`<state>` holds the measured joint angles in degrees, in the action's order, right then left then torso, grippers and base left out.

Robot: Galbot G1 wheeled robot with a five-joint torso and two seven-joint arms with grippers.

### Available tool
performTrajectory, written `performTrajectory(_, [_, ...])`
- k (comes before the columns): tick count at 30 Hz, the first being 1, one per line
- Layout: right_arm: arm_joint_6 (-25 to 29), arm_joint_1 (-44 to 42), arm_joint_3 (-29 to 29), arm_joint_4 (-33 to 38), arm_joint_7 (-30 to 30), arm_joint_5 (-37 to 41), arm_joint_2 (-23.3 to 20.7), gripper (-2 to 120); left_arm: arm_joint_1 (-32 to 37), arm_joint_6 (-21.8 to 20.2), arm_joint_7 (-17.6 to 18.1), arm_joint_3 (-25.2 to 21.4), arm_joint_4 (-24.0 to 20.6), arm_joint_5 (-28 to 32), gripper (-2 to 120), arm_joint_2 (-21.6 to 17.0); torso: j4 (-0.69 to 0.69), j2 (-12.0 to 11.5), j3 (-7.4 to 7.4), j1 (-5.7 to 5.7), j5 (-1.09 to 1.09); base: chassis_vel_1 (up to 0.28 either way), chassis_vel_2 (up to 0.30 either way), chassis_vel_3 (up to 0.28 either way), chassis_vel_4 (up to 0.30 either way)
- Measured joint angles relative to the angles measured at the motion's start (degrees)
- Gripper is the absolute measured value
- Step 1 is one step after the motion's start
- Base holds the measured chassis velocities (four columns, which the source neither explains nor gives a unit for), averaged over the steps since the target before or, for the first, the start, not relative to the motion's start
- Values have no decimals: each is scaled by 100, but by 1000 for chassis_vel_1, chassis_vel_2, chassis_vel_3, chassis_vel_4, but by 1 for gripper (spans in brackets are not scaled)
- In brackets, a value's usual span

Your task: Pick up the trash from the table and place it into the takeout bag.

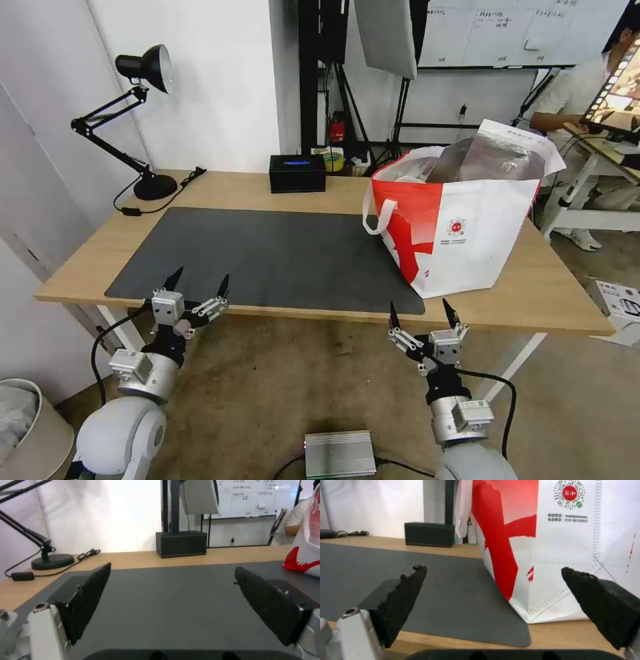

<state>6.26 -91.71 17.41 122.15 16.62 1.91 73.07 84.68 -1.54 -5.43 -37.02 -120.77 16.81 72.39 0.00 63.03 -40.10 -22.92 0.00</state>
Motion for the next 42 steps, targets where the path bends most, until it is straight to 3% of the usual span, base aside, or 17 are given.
performTrajectory(42, [0, 0, 0, 0, 0, 0, 0, 100, -47, 172, -85, 67, 239, 165, 100, 23, 0, 0, 0, 0, 0, 0, 0, 0, 0])
